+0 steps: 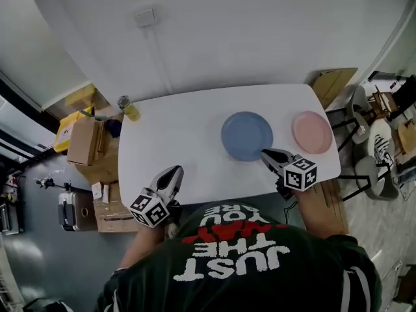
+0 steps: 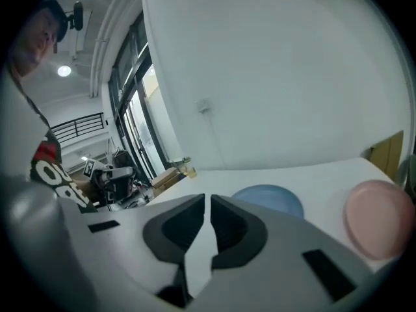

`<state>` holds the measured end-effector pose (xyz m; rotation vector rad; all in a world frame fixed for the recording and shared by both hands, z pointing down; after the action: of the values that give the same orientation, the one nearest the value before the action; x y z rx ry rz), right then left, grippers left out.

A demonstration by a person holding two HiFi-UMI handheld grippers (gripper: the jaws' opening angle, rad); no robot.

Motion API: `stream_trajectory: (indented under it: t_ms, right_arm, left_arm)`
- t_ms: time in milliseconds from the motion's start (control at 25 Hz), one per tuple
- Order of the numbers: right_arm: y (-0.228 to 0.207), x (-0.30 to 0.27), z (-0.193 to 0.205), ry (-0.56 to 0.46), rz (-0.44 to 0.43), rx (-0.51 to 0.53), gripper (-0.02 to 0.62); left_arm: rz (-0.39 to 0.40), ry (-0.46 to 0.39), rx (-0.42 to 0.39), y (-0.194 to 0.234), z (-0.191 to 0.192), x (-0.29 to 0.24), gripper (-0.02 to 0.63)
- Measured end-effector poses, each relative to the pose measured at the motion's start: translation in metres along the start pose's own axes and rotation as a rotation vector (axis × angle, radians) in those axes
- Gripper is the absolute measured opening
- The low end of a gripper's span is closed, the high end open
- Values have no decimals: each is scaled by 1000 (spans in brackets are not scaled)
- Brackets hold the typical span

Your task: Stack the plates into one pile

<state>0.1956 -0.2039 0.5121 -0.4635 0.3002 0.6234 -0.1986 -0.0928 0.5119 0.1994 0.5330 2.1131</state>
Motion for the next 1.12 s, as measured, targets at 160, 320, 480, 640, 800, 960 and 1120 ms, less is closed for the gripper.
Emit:
stream_trajectory:
  t_ms: [160,320,480,640,800,960,1120]
  right_arm:
    - [-50,41,-16,51,-65,82,32]
    - [-74,56,-17,53,-86,105,32]
    - [-80,49,-12,42,-72,94,32]
    - [-87,27,5,91,-13,24,32]
    - [-131,-7,44,229,113,-222,108]
    - [-164,-43,83,296,225,-467,155]
    - [-178,-73,101,291,307,-613,158]
  left_arm:
    - [-44,-24,25,-74,17,-65,8]
    - [-71,9,-33,-115,22,-102,8]
    - [-59,37,-53,-126,26,-117,8]
    - [-24,51,-53,-116,28,-120,8]
    - [3,74,-40,-100,26,-121,8]
    - [22,106,-37,-87,28,-110,8]
    - [8,122,-18,-67,29,-89,8]
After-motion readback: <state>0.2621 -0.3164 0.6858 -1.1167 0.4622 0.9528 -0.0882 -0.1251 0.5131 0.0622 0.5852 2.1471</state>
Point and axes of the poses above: the fingertips, and each gripper's own axes: x backward along the fingers, y to its left, z out of its underside, the point moved 10 cm from there along x, backward along the fingers, and after that the axes turned 1 degree about -x, right-handed, at the moved point
